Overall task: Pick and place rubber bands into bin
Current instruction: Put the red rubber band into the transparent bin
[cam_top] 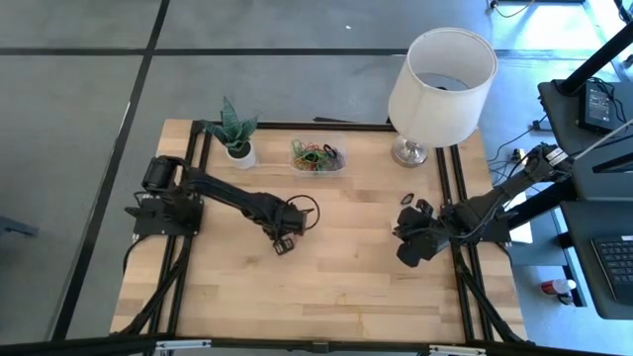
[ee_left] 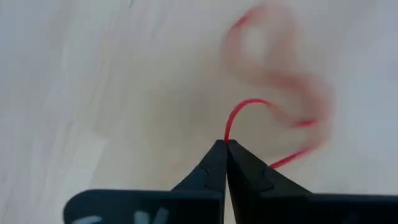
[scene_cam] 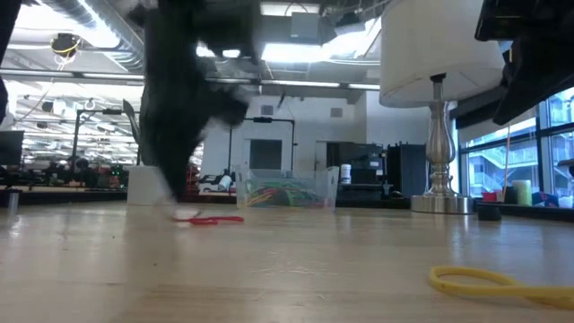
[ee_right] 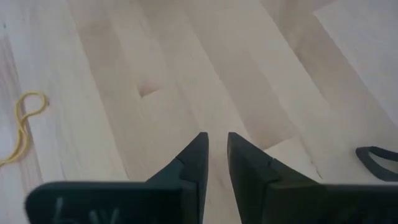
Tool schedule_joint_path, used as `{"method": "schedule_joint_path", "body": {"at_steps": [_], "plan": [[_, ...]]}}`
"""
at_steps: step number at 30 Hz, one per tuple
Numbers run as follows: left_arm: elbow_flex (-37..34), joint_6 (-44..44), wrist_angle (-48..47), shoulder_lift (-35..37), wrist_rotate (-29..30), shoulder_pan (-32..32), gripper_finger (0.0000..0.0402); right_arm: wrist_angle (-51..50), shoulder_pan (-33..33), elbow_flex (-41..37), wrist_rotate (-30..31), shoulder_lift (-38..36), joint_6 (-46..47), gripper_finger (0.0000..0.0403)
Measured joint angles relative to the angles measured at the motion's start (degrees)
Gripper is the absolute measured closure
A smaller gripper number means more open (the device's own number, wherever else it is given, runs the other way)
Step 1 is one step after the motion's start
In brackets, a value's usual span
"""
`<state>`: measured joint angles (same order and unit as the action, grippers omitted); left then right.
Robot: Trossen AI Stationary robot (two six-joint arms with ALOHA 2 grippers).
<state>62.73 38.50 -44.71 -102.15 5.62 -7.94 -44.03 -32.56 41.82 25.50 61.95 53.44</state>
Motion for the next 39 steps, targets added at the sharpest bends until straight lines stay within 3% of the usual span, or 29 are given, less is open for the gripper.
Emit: {"method": "schedule_joint_path", "body": {"at_steps": [6, 10, 21, 28, 35, 39], "plan": [[12.11, -0.17, -6.46, 1.97, 7.41, -0.55, 0.0400, -0.30, 0.00, -0.27, 1.16, 0.26, -1.80, 0.0339], [20.91, -4.46, -10.08, 2.21, 10.96, 0.50, 0.0400, 5.35, 0.00, -4.41, 1.03, -0.07, -3.17, 0.0342], [33.99, -19.82, -8.81, 2.21, 15.57, 11.60, 0.0400, 39.07, 0.09, -23.73, -4.40, -3.45, -2.89, 0.0396], [34.21, -30.15, -1.58, 0.48, 10.41, 21.59, 0.0400, 42.92, 2.18, -28.46, -4.21, -4.40, 0.34, 0.0384], [34.20, -37.80, 6.76, -6.22, 1.20, 28.34, 0.0400, 42.64, 7.74, -29.07, -1.63, -4.42, 0.12, 0.0399], [34.20, -40.68, 8.75, -10.77, 0.05, 30.43, 0.0400, 42.69, 11.18, -29.07, -1.58, -4.42, 0.23, 0.0397]]}}
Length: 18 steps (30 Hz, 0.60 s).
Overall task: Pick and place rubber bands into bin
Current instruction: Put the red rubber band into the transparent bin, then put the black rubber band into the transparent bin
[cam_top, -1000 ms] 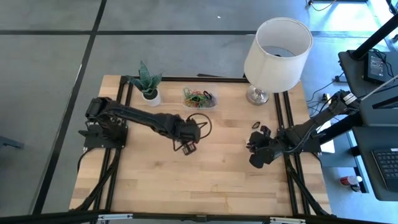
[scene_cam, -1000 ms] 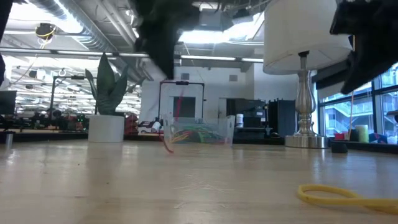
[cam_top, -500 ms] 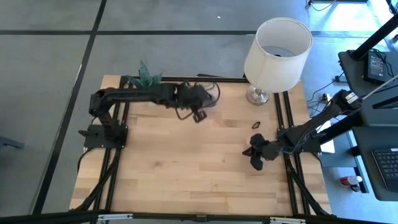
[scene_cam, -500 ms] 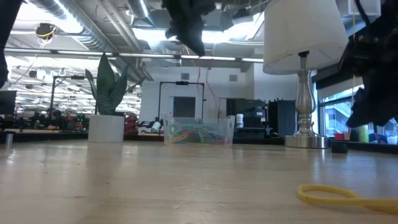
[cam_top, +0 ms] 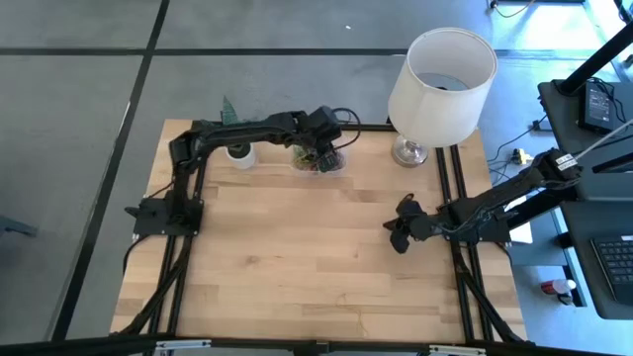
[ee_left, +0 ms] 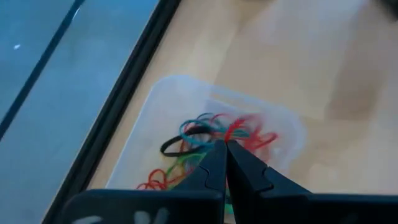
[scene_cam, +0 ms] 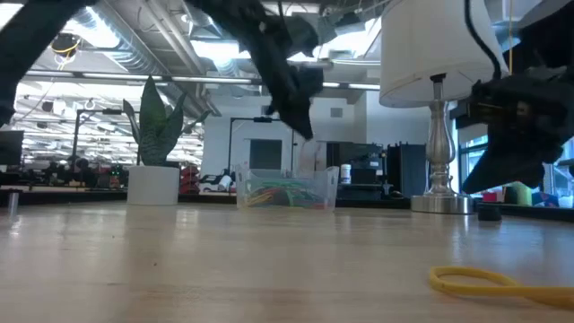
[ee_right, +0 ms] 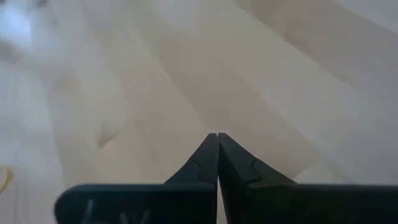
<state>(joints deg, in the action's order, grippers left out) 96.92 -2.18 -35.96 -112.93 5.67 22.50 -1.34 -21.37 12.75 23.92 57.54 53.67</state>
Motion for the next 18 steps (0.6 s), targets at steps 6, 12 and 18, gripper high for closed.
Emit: {"method": "schedule_joint_path", "body": {"at_steps": [6, 12, 18], "plan": [[0.00, -2.66, 0.23, -5.94, -1.39, 2.26, 0.0389, 0.66, 2.68, 0.00, -0.01, 0.00, 1.74, 0.0390], [0.00, -3.12, -0.26, -9.06, -7.14, 3.11, 0.0337, 0.37, 4.56, 0.00, 0.00, 0.00, 3.26, 0.0389], [0.00, -3.11, -0.29, -7.91, -6.82, 3.13, 0.0271, 0.28, 6.53, 0.00, 0.00, 0.00, 2.25, 0.0389]]}}
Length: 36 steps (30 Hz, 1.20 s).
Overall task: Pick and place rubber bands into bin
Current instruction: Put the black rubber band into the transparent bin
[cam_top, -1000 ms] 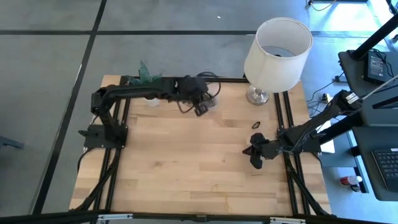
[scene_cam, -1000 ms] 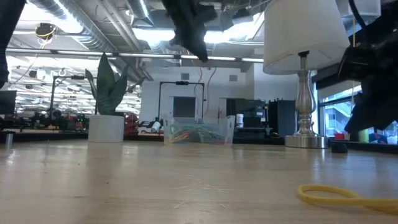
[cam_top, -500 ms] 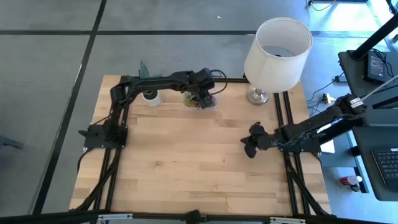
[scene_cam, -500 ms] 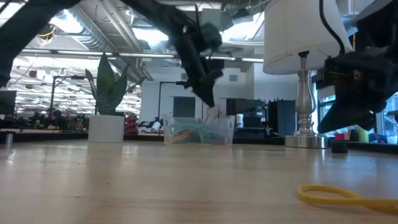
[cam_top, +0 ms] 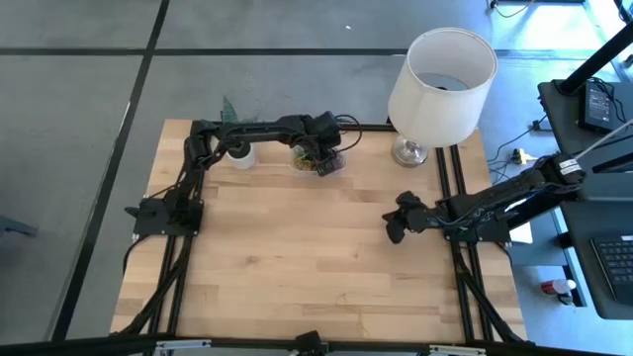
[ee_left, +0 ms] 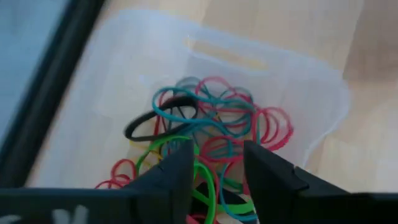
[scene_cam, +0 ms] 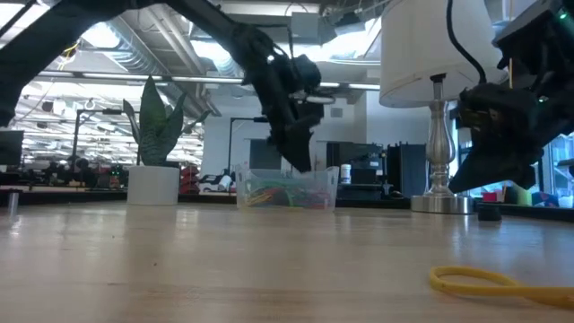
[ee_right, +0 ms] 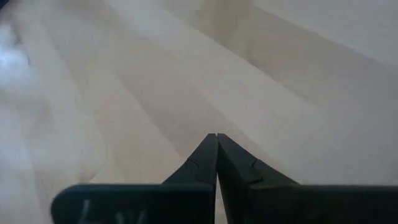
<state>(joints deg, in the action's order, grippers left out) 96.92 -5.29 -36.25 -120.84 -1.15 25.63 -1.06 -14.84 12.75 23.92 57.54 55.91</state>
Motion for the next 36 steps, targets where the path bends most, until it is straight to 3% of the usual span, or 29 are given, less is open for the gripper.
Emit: {"method": "schedule_joint_path", "body": {"at_steps": [5, 10, 14, 18, 26, 28, 32, 36], "plan": [[0.00, 1.43, -0.02, 4.50, 0.20, -0.46, 0.0253, 0.00, 0.50, 0.00, -0.01, 0.00, -3.38, 0.0389], [0.00, 5.75, -1.54, 10.48, 7.50, -3.56, 0.0274, 0.59, 0.48, 0.26, -3.10, 0.00, 0.84, 0.0389], [0.00, 5.43, -4.18, 14.25, 14.66, -9.47, 0.0327, 4.04, -0.62, 0.28, -3.11, 0.00, -0.31, 0.0398], [0.00, 6.09, -4.61, 15.39, 16.91, -16.78, 0.0390, 6.61, -2.94, 0.28, -3.19, 0.00, -2.24, 0.0398], [0.00, 14.95, -7.11, 14.93, 21.26, -30.31, 0.0400, 6.50, -7.92, 0.31, -3.21, 0.00, -2.55, 0.0400], [0.00, 16.13, -8.01, 14.93, 20.32, -32.76, 0.0400, 6.36, -8.84, 0.31, -3.17, 0.00, -3.23, 0.0401], [0.00, 17.21, -9.03, 14.93, 10.41, -36.36, 0.0400, 6.18, -10.87, 1.12, -3.09, 0.02, -3.56, 0.0401], [0.00, 20.41, -8.97, 14.66, 10.58, -39.10, 0.0401, -0.56, -13.02, 5.56, -1.07, 0.02, -4.33, 0.0402]]}}
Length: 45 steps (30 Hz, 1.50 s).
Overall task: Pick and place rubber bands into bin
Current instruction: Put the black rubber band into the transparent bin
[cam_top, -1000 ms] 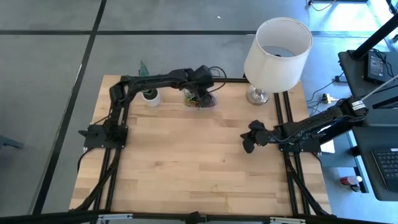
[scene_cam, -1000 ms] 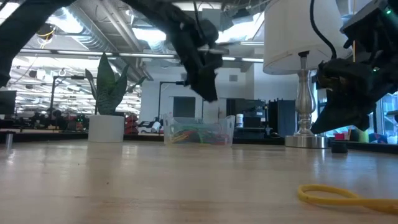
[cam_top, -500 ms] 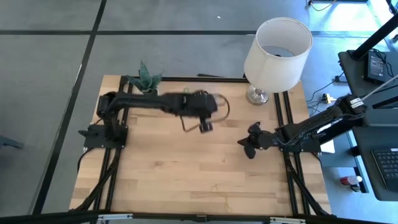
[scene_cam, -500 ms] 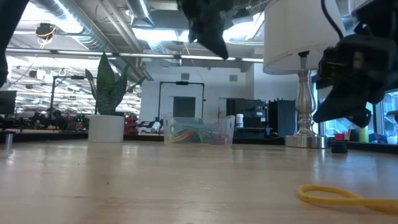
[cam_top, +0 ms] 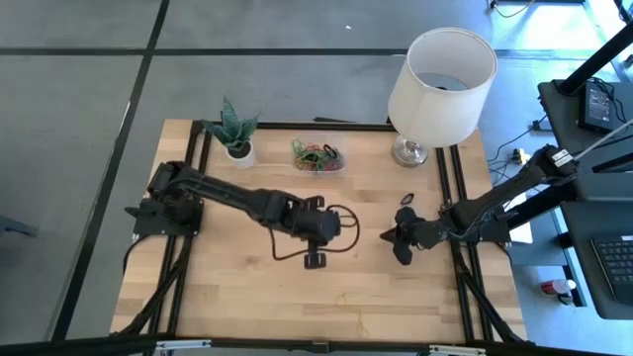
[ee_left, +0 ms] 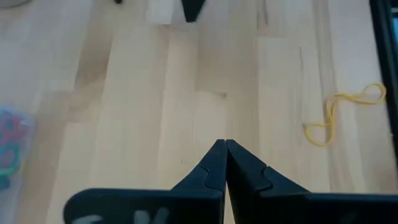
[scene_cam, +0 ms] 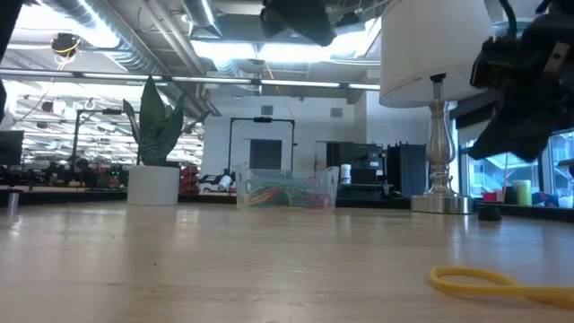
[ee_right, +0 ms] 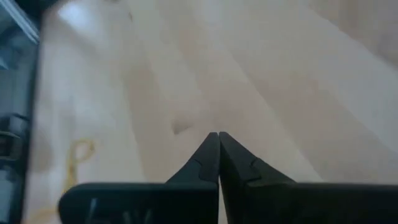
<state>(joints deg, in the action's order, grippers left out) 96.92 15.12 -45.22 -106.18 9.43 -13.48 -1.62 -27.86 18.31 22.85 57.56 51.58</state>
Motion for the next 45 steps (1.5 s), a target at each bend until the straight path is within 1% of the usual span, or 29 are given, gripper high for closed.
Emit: {"method": "schedule_joint_path", "body": {"at_steps": [3, 6, 8, 10, 14, 16, 20, 22, 26, 29, 34, 39, 41, 43, 45], "plan": [[-0.65, -2.48, 1.40, -0.05, 1.62, -1.67, 0.0400, -13.24, -0.58, 6.31, 2.45, 0.02, -0.62, 0.0402], [-5.17, -5.10, 6.46, -0.06, 1.10, -2.14, 0.0401, -28.17, 0.20, 13.23, 2.92, 0.09, 0.75, 0.0402], [-8.68, -6.64, 10.05, 0.06, 0.46, -2.10, 0.0400, -35.88, 1.28, 17.41, 3.07, 0.49, 0.91, 0.0402], [-11.95, -7.19, 14.30, 0.34, -1.42, -1.29, 0.0400, -42.74, 2.72, 21.09, 3.21, 0.95, 1.30, 0.0402], [-17.79, -7.37, 18.25, 0.57, -7.06, 0.77, 0.0400, -51.71, 7.94, 26.42, 3.18, 2.97, 2.41, 0.0402], [-20.78, -7.39, 19.75, 1.97, -8.00, 1.70, 0.0400, -54.29, 11.44, 28.07, 2.70, 4.31, 3.05, 0.0402], [-28.25, -8.25, 25.41, 6.52, -8.35, 3.64, 0.0400, -59.74, 19.20, 28.91, 1.49, 7.39, 8.74, 0.0402], [-32.28, -8.39, 30.68, 9.42, -8.35, 4.68, 0.0400, -60.18, 22.42, 28.42, 1.41, 8.52, 11.26, 0.0399], [-40.86, -8.42, 35.71, 17.03, -8.32, 6.74, 0.0401, -60.74, 27.77, 26.72, 0.73, 10.22, 18.46, 0.0374], [-46.46, -8.44, 35.98, 22.76, -8.02, 8.08, 0.0400, -60.15, 30.52, 24.66, -0.64, 10.69, 22.05, 0.0345], [-52.99, -9.64, 36.47, 31.48, -8.01, 9.75, 0.0400, -56.95, 34.46, 20.70, -1.16, 10.68, 27.19, 0.0285], [-57.05, -14.53, 34.57, 38.86, -8.02, 11.16, 0.0400, -46.56, 37.11, 14.60, -1.75, 10.68, 32.28, 0.0226], [-58.53, -16.29, 34.15, 41.49, -7.93, 11.81, 0.0400, -40.64, 38.11, 11.91, -1.80, 11.04, 32.45, 0.0209], [-59.76, -18.20, 33.70, 43.89, -7.95, 12.65, 0.0399, -37.98, 39.29, 9.70, -3.19, 11.77, 34.77, 0.0201], [-60.99, -19.61, 32.18, 46.27, -8.02, 13.55, 0.0399, -37.26, 40.17, 7.87, -5.61, 13.10, 38.52, 0.0202]]}}
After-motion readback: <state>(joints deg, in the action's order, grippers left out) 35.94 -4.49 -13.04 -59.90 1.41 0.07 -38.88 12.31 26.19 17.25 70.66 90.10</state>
